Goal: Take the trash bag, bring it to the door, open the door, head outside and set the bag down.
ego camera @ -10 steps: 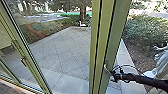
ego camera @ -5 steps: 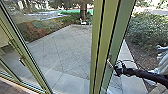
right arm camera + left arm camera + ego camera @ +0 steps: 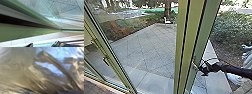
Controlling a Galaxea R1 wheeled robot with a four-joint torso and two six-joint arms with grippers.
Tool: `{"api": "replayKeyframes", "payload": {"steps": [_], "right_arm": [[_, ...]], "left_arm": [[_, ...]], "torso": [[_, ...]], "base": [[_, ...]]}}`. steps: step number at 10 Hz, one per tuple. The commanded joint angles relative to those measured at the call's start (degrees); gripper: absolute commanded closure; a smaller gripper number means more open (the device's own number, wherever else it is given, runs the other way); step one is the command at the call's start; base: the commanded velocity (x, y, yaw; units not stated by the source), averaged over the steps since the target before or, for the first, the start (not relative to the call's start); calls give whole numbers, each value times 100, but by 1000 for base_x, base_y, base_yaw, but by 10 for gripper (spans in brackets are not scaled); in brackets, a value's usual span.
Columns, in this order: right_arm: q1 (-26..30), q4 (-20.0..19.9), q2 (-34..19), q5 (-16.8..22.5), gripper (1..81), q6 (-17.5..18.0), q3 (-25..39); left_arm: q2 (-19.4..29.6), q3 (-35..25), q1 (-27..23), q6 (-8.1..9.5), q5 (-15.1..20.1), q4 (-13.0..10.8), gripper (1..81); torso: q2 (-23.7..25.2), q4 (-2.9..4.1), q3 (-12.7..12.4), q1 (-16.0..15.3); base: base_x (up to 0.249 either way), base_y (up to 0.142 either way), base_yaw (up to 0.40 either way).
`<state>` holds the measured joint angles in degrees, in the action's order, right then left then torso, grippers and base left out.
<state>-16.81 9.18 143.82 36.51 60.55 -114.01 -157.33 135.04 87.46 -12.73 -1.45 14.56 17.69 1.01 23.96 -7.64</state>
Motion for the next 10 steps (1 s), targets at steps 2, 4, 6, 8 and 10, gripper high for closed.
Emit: {"api": "replayKeyframes", "payload": {"steps": [2, 4, 6, 8, 10], "right_arm": [[1806, 829, -730, 1180, 10, -298, -253], [2132, 1181, -660, 1306, 10, -298, -347], [2335, 1420, -624, 1614, 10, -325, -367], [2361, 1569, -755, 1622, 10, -421, -306], [2554, 1561, -949, 1622, 10, -535, -261]], "left_arm": [[79, -47, 13, -28, 453, 12, 811], [52, -47, 22, -28, 453, 12, 811], [43, -47, 31, -28, 453, 12, 811], [0, -47, 31, -28, 453, 3, 811], [-18, -47, 40, -28, 453, -14, 811]], "torso": [[0, 0, 2, 0], [-2, 0, 7, 5], [-2, 0, 11, 7], [-5, 2, 15, 5], [-7, 5, 15, 5]], "base": [[0, 0, 0], [0, 0, 0], [0, 0, 0], [0, 0, 0], [0, 0, 0]]}}
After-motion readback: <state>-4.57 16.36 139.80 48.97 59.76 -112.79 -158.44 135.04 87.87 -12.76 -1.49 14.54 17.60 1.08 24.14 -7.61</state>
